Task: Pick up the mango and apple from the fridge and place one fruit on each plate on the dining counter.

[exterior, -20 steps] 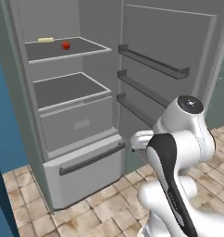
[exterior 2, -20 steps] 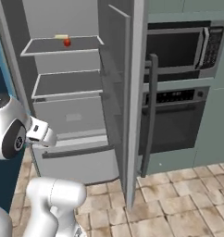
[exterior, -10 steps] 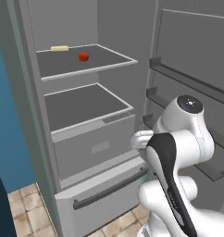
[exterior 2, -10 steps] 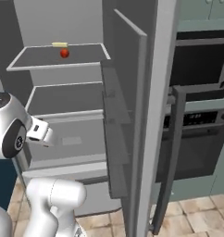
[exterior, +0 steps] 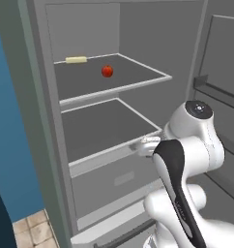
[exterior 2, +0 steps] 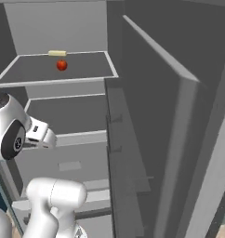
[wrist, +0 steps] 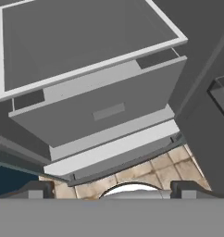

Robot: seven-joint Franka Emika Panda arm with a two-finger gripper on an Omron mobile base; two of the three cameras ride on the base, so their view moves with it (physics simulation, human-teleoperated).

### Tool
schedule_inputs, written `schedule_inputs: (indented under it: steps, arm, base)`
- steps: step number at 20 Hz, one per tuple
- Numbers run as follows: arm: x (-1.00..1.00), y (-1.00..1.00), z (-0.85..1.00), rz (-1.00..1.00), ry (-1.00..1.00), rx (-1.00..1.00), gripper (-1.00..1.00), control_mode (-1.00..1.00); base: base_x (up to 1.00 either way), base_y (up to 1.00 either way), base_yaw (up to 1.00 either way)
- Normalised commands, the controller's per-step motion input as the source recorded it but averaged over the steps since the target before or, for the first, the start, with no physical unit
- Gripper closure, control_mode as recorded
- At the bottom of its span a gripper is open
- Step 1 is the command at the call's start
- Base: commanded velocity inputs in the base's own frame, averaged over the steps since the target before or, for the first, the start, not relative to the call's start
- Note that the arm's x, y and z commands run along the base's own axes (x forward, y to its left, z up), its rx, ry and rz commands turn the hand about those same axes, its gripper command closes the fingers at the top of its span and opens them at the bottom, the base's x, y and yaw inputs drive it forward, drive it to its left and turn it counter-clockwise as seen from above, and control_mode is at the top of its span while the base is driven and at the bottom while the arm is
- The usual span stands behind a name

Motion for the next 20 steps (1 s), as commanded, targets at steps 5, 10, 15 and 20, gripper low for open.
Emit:
schedule_inputs:
  steps: [5,10,15,20]
  arm:
    - [0.0,0.0,0.0,0.0,0.0,0.0,-1.0,1.0]
    - [0.0,0.0,0.0,0.0,0.0,0.0,-1.0,1.0]
    - [-0.05,0.0,0.02,0.0,-0.06,0.0,-1.0,-1.0]
    - [-0.04,0.0,0.75,0.04,-0.49,-0.16,-1.0,-1.0]
  base:
    - [0.58,0.0,0.0]
    - [0.0,0.0,0.0]
    - [0.0,0.0,0.0]
    - [0.0,0.0,0.0]
